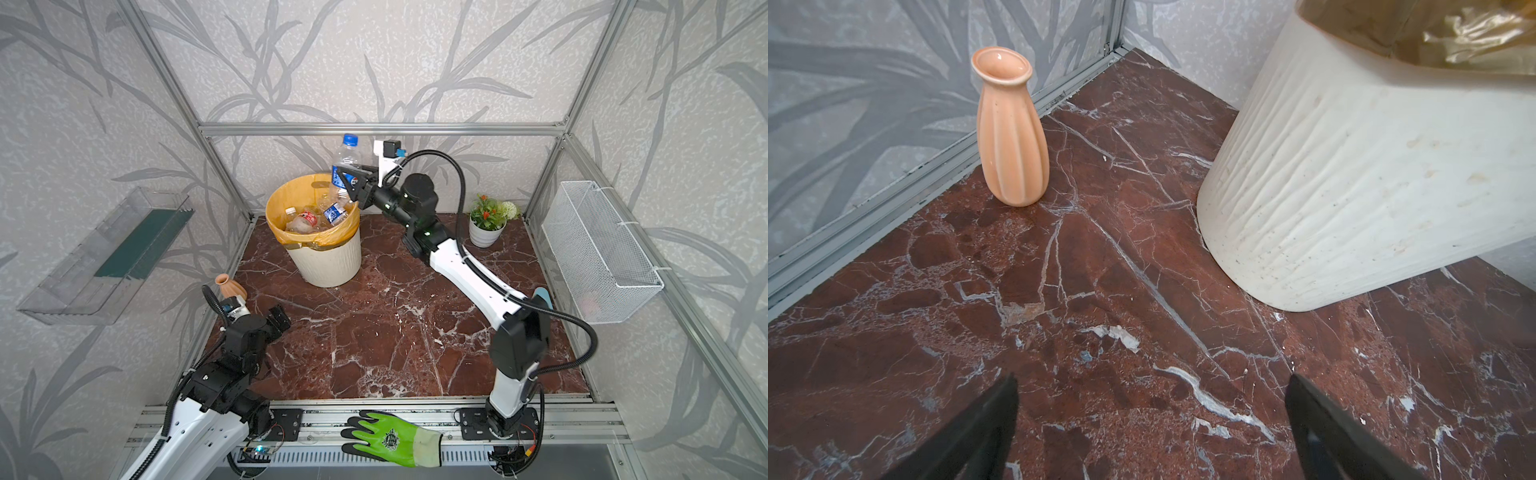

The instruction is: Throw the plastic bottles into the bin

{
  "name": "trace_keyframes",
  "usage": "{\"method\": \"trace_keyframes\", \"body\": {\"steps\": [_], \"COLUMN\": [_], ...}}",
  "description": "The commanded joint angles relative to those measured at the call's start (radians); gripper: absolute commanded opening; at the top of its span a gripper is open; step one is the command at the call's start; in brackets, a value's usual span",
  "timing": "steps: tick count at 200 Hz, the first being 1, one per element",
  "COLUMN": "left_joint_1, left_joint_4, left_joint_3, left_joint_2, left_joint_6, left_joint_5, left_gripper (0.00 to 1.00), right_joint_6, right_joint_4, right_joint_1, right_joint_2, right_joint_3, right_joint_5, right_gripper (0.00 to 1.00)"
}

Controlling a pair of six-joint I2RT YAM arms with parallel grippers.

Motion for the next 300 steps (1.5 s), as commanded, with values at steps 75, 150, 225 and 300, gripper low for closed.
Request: {"method": "trace_keyframes", "body": {"steps": [75,150,225,300], "left_joint_1": [0.009,0.009,0.009,0.009], "left_joint_4": [-0.015,-0.006,0.013,0.045], "left_joint_3": [0.019,0.009,0.019,0.022], "left_joint_2": [0.015,0.025,0.044,0.086], "left_joint_6": [0.013,0.018,0.065,0.091], "left_joint_5": [0.021,0.004,-0.048,-0.072], "left_gripper": [0.99,0.99,0.99,0.99], "right_joint_6": [-0.216,-0.226,-0.705,-0.665], "right_joint_4": [-0.507,-0.132,0.019,0.359], "right_joint_1": [-0.049,-0.227,-0.327,-0.484], "right_joint_2": [-0.124,-0.605,-0.985,-0.815], "right_joint_3": [0.197,-0.680,-1.387,-1.634], "right_joint_5": [0.026,0.066,0.556,0.511], "right_gripper": [1.00,0.99,0.99,0.99]}}
